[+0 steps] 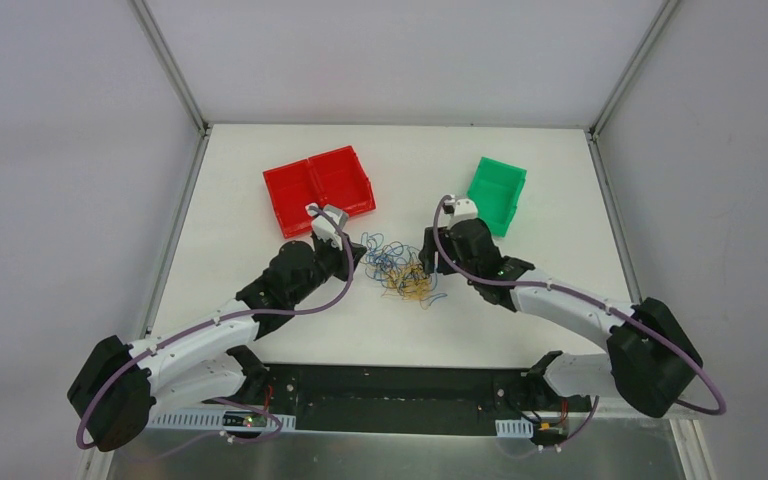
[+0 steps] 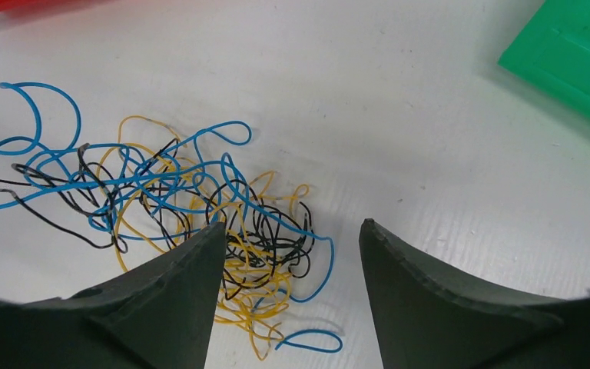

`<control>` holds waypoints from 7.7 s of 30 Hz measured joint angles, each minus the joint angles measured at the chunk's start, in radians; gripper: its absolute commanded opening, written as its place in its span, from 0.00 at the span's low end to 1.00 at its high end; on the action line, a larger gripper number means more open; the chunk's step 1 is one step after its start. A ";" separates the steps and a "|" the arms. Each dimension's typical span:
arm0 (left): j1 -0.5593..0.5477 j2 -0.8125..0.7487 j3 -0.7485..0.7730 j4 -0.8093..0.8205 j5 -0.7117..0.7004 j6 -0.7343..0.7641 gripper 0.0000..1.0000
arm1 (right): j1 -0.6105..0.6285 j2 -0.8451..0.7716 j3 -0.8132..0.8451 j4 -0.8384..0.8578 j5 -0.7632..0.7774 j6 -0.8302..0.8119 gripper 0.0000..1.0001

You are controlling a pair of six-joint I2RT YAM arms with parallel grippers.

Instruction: Untangle the cables

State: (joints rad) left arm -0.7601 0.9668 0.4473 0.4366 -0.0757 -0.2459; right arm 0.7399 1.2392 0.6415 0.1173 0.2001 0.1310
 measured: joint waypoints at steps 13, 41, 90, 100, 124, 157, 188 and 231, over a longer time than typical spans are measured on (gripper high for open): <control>0.000 0.004 0.001 -0.024 -0.025 -0.002 0.01 | 0.000 0.196 0.146 -0.017 0.032 -0.023 0.00; 0.029 0.169 0.158 -0.389 -0.528 -0.108 0.00 | -0.027 -0.752 -0.227 -0.059 0.532 0.213 0.00; 0.020 -0.561 -0.090 -0.007 0.294 -0.080 0.00 | 0.134 0.095 0.020 0.174 0.156 -0.015 0.41; 0.020 -0.938 -0.203 -0.224 -0.425 -0.116 0.00 | 0.019 0.106 0.053 0.072 0.246 0.114 0.33; 0.020 -0.633 -0.150 -0.237 -0.437 -0.113 0.00 | -0.031 -0.105 -0.003 0.035 0.128 0.159 0.73; 0.147 0.077 0.731 -0.196 -0.637 0.192 0.00 | -0.031 -0.267 -0.069 0.059 0.146 0.153 0.75; 0.356 0.278 0.384 -0.175 -0.678 -0.037 0.00 | -0.031 -0.280 -0.070 0.073 0.146 0.157 0.77; 0.418 0.871 0.839 -0.550 -0.600 -0.163 0.00 | -0.031 -0.304 -0.079 0.074 0.143 0.168 0.78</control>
State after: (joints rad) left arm -0.3424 1.8374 1.2861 -0.1131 -0.6758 -0.4088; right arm 0.7086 0.9352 0.5621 0.1909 0.3428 0.2989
